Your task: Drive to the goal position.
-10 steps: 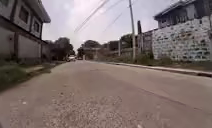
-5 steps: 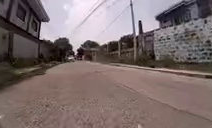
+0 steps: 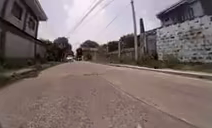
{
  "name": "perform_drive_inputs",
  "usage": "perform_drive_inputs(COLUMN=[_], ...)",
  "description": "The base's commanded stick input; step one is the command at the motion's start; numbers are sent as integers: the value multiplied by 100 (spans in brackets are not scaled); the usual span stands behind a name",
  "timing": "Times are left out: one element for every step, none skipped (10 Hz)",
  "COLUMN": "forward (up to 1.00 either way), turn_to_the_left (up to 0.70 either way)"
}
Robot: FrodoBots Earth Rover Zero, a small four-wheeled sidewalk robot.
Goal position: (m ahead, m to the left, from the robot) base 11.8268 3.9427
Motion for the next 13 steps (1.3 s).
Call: perform_drive_inputs(forward=[100, 100, 100, 100, 100, 100, 100, 100, 100, 100, 100, 100, 100], turn_to_the_left=[3, 3, 3, 3, 3, 3, 3, 3, 3, 13, 32, 43, 43])
